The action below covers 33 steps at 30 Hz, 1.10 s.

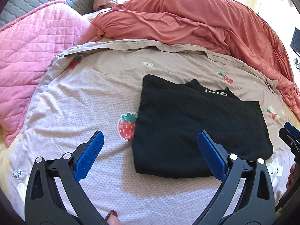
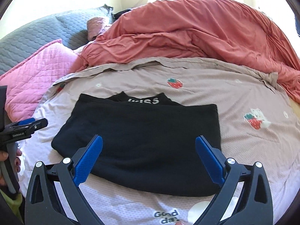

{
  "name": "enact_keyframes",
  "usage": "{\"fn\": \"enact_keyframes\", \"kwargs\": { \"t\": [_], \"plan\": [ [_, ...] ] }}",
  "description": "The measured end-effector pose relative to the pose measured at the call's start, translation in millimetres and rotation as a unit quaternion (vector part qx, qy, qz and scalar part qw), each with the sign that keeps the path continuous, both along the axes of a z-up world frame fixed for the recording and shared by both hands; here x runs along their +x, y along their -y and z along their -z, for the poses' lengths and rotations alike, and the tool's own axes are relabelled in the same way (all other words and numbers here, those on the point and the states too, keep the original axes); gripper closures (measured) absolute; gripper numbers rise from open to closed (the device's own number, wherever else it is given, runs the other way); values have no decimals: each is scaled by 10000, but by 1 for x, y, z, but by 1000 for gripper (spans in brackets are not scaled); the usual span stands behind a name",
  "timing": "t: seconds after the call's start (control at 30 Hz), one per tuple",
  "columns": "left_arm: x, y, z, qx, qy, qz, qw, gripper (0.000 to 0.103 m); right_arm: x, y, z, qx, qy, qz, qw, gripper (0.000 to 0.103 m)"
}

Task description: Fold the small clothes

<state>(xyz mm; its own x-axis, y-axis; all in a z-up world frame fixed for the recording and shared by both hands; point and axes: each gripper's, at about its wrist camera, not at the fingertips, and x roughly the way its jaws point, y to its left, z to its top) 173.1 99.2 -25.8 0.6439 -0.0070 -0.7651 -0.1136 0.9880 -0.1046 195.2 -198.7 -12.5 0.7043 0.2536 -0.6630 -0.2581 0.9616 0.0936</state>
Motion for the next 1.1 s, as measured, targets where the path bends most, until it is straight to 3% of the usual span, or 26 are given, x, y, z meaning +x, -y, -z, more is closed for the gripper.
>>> {"fn": "enact_keyframes", "kwargs": {
  "t": [0.33,0.63,1.1],
  "plan": [
    [0,-17,7,-39,-40,-146,9999,9,-6,-49,2,-129,75,-455,9989,4],
    [3,-36,19,-119,-163,-328,9993,9,-11,-105,24,-470,-9,-1038,9935,4],
    [24,-78,46,-503,-380,-706,9955,9,-15,-207,92,-1460,-148,-2089,9669,4]
  ]
}}
